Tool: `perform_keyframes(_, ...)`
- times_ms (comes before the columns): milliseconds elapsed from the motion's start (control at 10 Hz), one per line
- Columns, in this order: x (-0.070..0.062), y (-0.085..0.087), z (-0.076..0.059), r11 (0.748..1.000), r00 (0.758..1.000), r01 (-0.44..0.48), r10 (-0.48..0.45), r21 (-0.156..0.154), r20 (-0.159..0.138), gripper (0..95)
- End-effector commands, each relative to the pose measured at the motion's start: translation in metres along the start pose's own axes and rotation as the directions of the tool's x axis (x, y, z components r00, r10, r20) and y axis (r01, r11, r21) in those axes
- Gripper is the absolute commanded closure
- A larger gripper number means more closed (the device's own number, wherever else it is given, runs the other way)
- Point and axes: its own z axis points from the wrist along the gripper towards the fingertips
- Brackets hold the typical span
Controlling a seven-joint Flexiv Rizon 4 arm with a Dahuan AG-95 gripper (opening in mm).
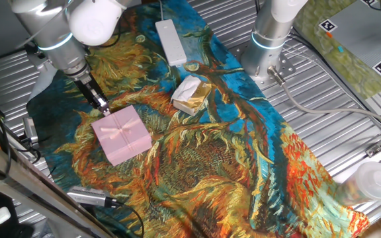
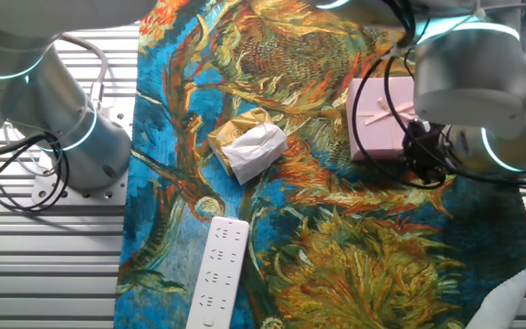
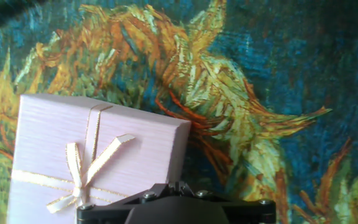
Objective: Slide the outer casing onto the gift box
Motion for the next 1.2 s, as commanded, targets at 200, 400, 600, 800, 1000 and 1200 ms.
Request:
perform_keyframes(200,-0.002,0.008,0.002,1.000,1.000,0.006,-0.006,0.029,-0.003,95.0)
perform_keyframes(400,-0.001,0.008,0.001,0.984,0.995,0.099,-0.093,0.149,-0.043,95.0)
perform_keyframes(600,0.003,0.008,-0.004,0.968,0.988,0.147,-0.136,0.204,-0.067,95.0)
perform_keyframes(800,0.006,0.006,-0.009,0.965,0.986,0.162,-0.151,0.206,-0.071,95.0)
perform_keyframes(1000,0.010,0.001,-0.015,0.964,0.985,0.167,-0.156,0.207,-0.070,95.0)
perform_keyframes(1200,0.014,0.004,-0.021,0.966,0.988,0.151,-0.141,0.207,-0.061,95.0)
